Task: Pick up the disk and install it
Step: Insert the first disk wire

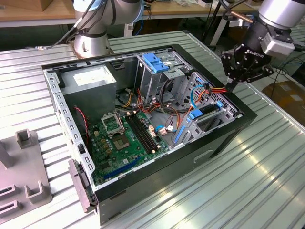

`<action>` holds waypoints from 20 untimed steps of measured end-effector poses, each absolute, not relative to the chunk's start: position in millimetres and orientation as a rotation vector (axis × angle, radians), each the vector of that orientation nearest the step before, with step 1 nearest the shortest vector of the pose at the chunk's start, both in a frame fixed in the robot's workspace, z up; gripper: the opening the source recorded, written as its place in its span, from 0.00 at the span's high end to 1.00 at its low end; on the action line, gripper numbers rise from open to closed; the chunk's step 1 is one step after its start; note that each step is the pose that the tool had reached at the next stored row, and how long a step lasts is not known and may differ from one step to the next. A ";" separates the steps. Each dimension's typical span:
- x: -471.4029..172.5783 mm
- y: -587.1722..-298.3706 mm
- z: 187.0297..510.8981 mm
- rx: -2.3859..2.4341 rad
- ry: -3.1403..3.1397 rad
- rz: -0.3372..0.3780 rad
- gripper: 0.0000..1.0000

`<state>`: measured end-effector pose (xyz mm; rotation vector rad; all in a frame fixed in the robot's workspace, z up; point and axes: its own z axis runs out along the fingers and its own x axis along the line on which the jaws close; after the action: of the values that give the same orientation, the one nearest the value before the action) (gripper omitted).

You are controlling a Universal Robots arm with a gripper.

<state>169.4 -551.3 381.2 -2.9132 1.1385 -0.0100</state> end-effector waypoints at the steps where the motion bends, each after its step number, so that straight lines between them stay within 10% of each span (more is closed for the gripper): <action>1: 172.8 -549.3 379.9 -2.941 1.065 -0.009 0.76; 20: 169.9 -536.0 369.7 -3.039 0.728 -0.138 0.69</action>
<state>169.9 -536.0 369.7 -3.0394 0.7275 -0.1382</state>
